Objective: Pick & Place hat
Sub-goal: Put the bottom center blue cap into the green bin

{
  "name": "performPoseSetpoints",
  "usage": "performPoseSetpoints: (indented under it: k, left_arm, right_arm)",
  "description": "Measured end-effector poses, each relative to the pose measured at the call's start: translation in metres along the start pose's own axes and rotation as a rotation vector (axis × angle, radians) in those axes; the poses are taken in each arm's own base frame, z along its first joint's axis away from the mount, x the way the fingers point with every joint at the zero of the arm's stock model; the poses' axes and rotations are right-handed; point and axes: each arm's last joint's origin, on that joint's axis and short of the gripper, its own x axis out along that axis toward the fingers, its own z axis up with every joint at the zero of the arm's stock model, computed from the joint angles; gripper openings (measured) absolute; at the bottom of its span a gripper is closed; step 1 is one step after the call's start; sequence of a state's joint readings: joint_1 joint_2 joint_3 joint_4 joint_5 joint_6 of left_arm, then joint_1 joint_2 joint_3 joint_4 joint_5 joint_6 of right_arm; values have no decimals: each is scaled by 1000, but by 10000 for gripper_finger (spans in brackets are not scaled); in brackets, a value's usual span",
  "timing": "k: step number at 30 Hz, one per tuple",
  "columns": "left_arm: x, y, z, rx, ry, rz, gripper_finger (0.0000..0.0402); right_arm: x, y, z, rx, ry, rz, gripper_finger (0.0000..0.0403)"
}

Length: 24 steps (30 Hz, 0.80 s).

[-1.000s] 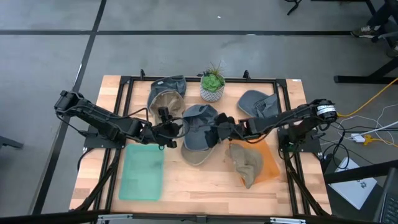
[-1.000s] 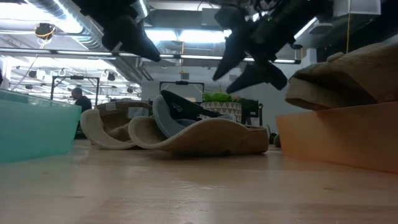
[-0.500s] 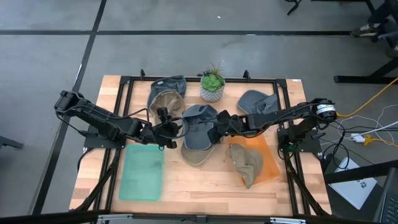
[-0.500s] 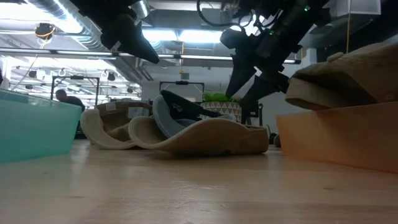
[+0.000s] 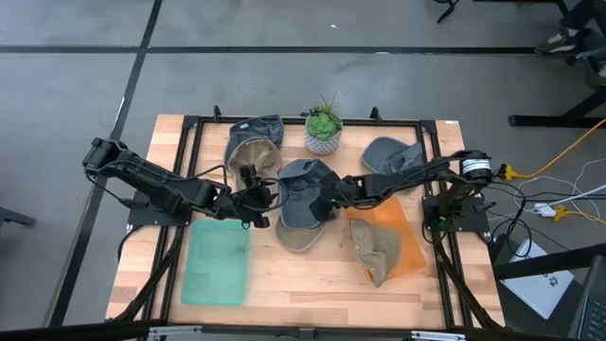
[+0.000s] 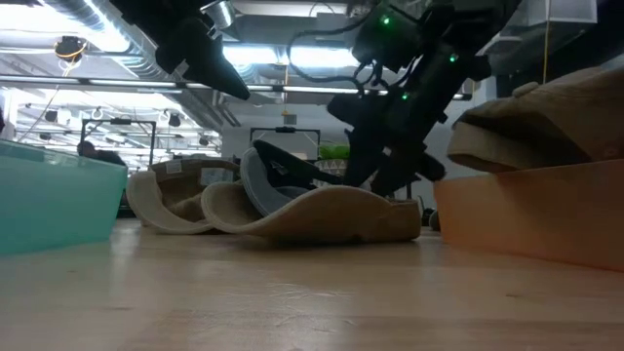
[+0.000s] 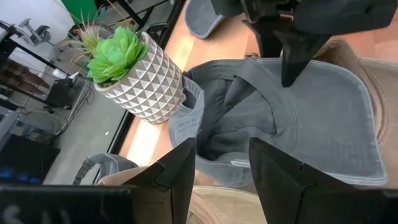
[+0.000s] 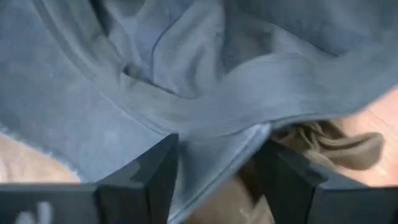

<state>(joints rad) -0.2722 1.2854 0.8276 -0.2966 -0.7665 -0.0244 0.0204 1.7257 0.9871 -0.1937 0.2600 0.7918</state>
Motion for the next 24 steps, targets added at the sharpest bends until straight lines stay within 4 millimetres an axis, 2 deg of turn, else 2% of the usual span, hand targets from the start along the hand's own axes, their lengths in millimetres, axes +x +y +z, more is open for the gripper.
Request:
performPoseSetpoints:
  k: [4, 10, 11, 17, 21, 24]
  left_arm:
    - [0, 0, 0, 0, 0, 1, 147]
    - [0, 0, 0, 0, 0, 12, 145]
    - [0, 1, 0, 0, -1, 23, 144]
    - [0, 3, 0, 26, -1, 87, 145]
    - [-2, 4, 3, 49, -8, 139, 144]
    - [-6, 7, 12, 55, -29, 181, 143]
  right_arm:
    - [1, 1, 1, -38, -15, 11, 156]
    - [-2, 3, 4, -51, -35, 22, 27]
    - [-2, 3, 4, -55, -36, 23, 17]
    - [-8, 4, 6, -74, -46, 34, 34]
    - [-22, 6, 11, -101, -76, 64, 13]
    - [-37, 7, 17, -121, -106, 90, 15]
